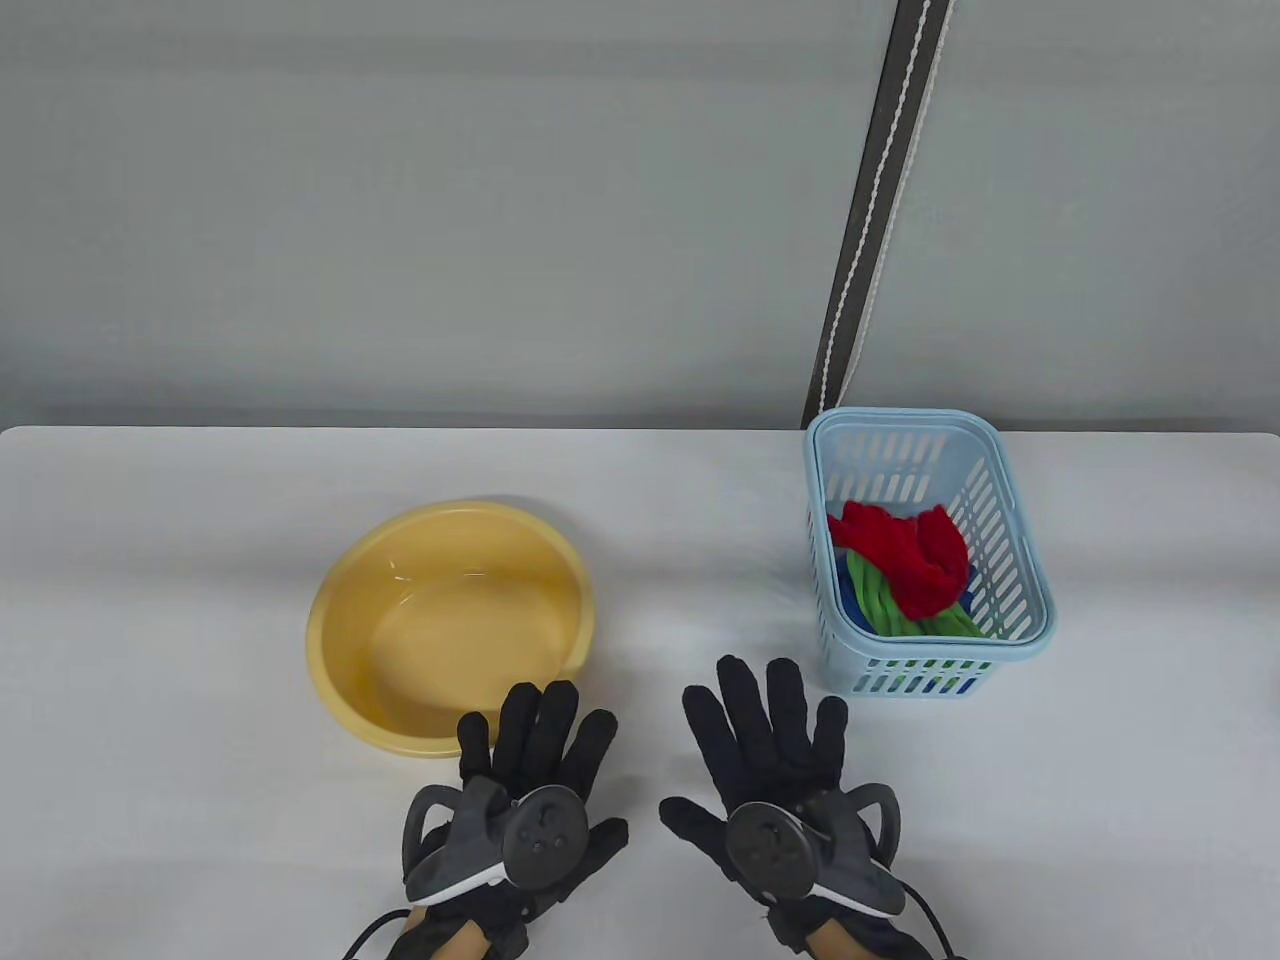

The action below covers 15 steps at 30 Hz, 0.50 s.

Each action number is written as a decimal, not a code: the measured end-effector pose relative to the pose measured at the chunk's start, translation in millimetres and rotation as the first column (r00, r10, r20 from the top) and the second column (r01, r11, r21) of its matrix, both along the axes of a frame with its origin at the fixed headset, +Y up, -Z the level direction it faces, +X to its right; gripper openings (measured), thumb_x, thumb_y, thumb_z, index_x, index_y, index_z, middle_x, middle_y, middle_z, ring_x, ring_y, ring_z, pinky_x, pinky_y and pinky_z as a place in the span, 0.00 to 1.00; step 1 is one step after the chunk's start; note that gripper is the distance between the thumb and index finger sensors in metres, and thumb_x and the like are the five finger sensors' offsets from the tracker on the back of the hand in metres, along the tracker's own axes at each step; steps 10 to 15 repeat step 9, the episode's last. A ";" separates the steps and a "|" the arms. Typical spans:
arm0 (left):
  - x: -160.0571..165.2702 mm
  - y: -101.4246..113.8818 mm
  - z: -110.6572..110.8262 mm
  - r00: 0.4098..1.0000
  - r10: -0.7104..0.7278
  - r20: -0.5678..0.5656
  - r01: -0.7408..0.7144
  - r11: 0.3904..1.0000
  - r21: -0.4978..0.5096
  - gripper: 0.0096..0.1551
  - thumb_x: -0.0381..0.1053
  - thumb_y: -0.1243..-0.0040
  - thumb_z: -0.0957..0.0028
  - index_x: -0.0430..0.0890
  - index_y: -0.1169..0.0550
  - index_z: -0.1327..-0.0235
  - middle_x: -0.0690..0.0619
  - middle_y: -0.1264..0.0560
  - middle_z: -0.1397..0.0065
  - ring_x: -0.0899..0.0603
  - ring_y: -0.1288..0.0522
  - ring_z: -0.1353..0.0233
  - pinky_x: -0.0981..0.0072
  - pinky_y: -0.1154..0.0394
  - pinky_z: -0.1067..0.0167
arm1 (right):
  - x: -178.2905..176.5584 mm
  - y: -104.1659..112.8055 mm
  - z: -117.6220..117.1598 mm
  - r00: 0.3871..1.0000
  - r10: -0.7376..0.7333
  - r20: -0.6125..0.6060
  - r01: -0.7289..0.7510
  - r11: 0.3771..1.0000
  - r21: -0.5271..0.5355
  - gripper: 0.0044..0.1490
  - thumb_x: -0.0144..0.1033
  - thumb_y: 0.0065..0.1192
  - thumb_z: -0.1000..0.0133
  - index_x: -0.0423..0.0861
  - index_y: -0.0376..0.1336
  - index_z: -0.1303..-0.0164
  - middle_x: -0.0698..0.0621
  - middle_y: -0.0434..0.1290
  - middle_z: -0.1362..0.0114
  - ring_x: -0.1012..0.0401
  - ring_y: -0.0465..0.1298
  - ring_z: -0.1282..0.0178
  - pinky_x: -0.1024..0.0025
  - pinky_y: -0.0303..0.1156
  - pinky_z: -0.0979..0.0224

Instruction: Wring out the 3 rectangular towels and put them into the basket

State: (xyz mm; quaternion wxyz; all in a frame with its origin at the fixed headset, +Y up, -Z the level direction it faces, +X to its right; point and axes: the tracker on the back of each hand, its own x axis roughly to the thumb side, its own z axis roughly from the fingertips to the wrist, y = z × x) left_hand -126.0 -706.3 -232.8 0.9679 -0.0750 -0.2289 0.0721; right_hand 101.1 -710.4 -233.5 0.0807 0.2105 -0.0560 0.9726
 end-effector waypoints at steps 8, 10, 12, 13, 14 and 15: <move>-1.7 -0.6 0.0 1.000 0.002 -0.010 -0.003 1.000 -0.013 0.59 0.75 0.52 0.42 0.52 0.66 0.17 0.38 0.68 0.13 0.24 0.66 0.18 0.18 0.61 0.32 | 0.1 -1.5 -0.7 1.000 -0.004 -0.004 0.004 1.000 -0.020 0.64 0.68 0.56 0.40 0.52 0.25 0.13 0.41 0.29 0.10 0.35 0.27 0.14 0.20 0.30 0.28; -1.9 -0.8 0.0 1.000 0.003 -0.011 -0.004 1.000 -0.013 0.59 0.75 0.52 0.42 0.52 0.66 0.17 0.38 0.68 0.13 0.24 0.66 0.18 0.18 0.61 0.32 | 0.0 -1.7 -0.8 1.000 -0.007 -0.005 0.007 1.000 -0.022 0.64 0.68 0.56 0.40 0.52 0.26 0.13 0.41 0.29 0.10 0.35 0.27 0.14 0.20 0.30 0.28; -1.9 -0.8 0.0 1.000 0.003 -0.011 -0.004 1.000 -0.013 0.59 0.75 0.52 0.42 0.52 0.66 0.17 0.38 0.68 0.13 0.24 0.66 0.18 0.18 0.61 0.32 | 0.0 -1.7 -0.8 1.000 -0.007 -0.005 0.007 1.000 -0.022 0.64 0.68 0.56 0.40 0.52 0.26 0.13 0.41 0.29 0.10 0.35 0.27 0.14 0.20 0.30 0.28; -1.9 -0.8 0.0 1.000 0.003 -0.011 -0.004 1.000 -0.013 0.59 0.75 0.52 0.42 0.52 0.66 0.17 0.38 0.68 0.13 0.24 0.66 0.18 0.18 0.61 0.32 | 0.0 -1.7 -0.8 1.000 -0.007 -0.005 0.007 1.000 -0.022 0.64 0.68 0.56 0.40 0.52 0.26 0.13 0.41 0.29 0.10 0.35 0.27 0.14 0.20 0.30 0.28; -1.9 -0.8 0.0 1.000 0.003 -0.011 -0.004 1.000 -0.013 0.59 0.75 0.52 0.42 0.52 0.66 0.17 0.38 0.68 0.13 0.24 0.66 0.18 0.18 0.61 0.32 | 0.0 -1.7 -0.8 1.000 -0.007 -0.005 0.007 1.000 -0.022 0.64 0.68 0.56 0.40 0.52 0.26 0.13 0.41 0.29 0.10 0.35 0.27 0.14 0.20 0.30 0.28; -1.9 -0.8 0.0 1.000 0.003 -0.011 -0.004 1.000 -0.013 0.59 0.75 0.52 0.42 0.52 0.66 0.17 0.38 0.68 0.13 0.24 0.66 0.18 0.18 0.61 0.32 | 0.0 -1.7 -0.8 1.000 -0.007 -0.005 0.007 1.000 -0.022 0.64 0.68 0.56 0.40 0.52 0.26 0.13 0.41 0.29 0.10 0.35 0.27 0.14 0.20 0.30 0.28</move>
